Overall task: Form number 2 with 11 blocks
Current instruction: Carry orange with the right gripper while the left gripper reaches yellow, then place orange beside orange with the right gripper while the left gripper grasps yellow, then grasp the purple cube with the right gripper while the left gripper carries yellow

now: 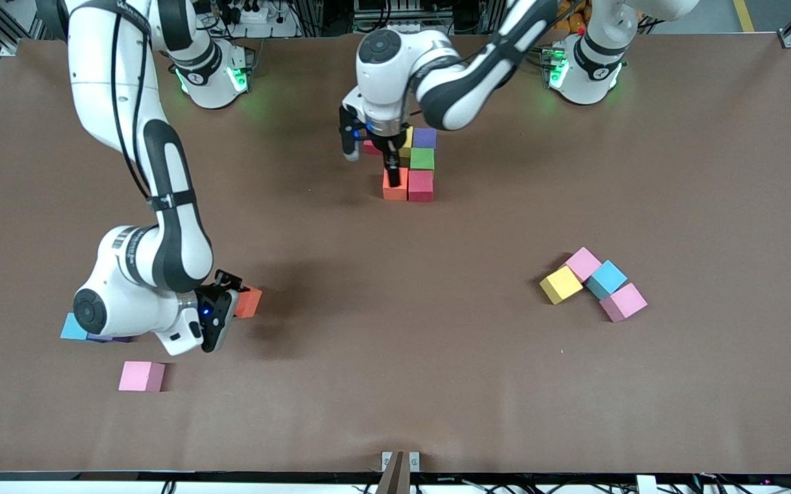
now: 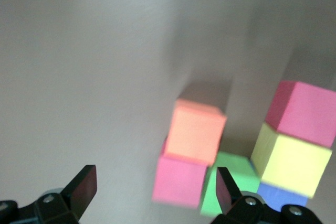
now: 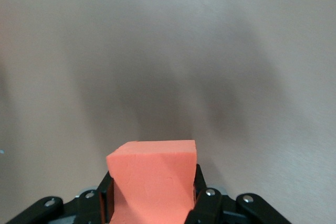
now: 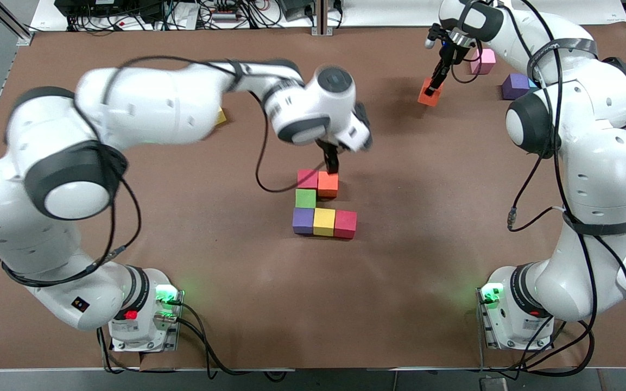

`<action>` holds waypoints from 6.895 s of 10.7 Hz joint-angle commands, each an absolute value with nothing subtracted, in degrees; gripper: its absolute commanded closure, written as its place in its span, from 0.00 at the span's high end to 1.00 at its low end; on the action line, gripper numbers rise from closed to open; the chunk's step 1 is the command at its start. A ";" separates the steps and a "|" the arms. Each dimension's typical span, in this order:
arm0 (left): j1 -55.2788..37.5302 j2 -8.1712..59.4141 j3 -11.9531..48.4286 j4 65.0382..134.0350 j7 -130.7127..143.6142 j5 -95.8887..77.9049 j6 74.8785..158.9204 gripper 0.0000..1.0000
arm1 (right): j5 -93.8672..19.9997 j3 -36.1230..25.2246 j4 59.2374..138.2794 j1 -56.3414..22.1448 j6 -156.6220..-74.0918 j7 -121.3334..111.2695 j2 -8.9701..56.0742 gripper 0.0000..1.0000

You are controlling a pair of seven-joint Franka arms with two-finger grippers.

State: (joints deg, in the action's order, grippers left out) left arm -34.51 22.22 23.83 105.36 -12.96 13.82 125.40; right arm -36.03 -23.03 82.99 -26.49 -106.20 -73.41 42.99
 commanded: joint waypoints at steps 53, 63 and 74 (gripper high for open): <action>1.14 26.37 15.91 119.09 -33.76 16.08 148.80 1.00 | -47.84 -29.97 128.07 -68.77 -141.34 -65.13 15.73 1.00; -1.05 27.77 15.64 117.96 -25.06 16.70 149.50 0.00 | -26.98 -30.32 112.24 -30.79 -132.89 -87.60 22.76 1.00; -20.73 30.49 14.94 101.71 11.92 5.27 134.86 0.00 | -22.85 -30.15 90.36 -12.13 -134.65 -101.95 45.69 1.00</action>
